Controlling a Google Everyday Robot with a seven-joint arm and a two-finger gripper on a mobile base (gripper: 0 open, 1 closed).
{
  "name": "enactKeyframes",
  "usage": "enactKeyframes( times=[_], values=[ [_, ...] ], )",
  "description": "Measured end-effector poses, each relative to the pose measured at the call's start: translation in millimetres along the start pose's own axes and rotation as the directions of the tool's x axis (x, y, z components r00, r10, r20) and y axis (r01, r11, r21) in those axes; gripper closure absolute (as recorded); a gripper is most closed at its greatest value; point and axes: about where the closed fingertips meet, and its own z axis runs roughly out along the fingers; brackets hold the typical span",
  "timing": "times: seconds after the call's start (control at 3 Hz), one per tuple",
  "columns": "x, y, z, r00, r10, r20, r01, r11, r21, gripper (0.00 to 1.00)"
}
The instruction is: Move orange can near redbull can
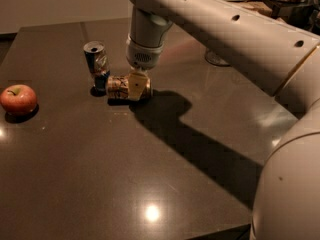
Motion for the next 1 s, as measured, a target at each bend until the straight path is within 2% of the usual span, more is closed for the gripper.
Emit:
enactKeyframes(
  times=[0.33,0.67,1.0],
  values=[
    [-0.5,0.0,1.6,1.000,-0.001,0.000,0.001,1.0000,-0.001,0.12],
    [-1.0,0.0,3.1,1.000,-0.002,0.000,0.002,1.0000,-0.002,0.00],
    [-1.0,0.0,3.2,1.000,-0.002,0.000,0.002,1.0000,-0.002,0.00]
  ],
)
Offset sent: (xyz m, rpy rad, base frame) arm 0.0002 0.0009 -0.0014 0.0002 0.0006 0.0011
